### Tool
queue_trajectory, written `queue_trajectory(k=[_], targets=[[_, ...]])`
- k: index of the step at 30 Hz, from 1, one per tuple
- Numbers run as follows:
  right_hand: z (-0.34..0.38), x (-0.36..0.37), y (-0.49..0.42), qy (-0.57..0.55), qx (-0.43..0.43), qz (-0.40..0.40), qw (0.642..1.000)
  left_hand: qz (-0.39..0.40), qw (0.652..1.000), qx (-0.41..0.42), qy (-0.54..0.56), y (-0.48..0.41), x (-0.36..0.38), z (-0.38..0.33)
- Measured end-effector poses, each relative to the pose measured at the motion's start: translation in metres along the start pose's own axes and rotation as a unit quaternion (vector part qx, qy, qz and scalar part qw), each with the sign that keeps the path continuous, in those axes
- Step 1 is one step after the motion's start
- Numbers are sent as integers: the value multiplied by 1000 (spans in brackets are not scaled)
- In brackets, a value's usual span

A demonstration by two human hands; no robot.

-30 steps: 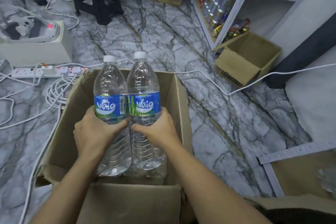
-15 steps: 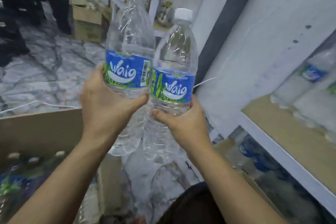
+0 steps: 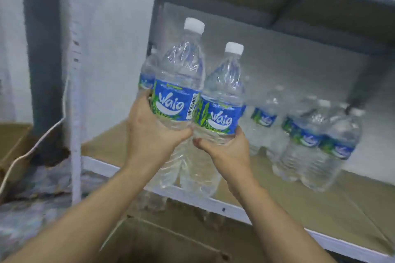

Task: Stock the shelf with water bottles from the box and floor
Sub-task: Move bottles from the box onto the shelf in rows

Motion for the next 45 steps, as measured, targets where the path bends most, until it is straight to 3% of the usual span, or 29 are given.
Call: queue_trajectory(k=[3,8,13,30,40,45], targets=[[-14,-59,-17,19,5,-44,999,52,998,-3,27,8,67,-10],[-47,-124,-39,76,-2,-102,992,74,996,3,41,27,146,-23],[-73,-159,-61,84,-1,-110,990,91,994,-8,60,35,200,-21],[-149,-172,-153,64,-16,-177,982,65,997,5,29,6,245,7],[-168,-172,-172,40,-50,-89,994,77,996,28,25,4,243,14],[-173,-173,-178,51,-20,-42,998,72,997,32,25,7,243,15]])
Point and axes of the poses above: each hand's wrist, its own y-axis away from the middle knuckle, its own x-axis out of the palm, z = x × y, the point moved 7 cm from there along -y, towards the middle knuckle, and after that the axes turned 8 degrees about -y, right-handed, at the moved point
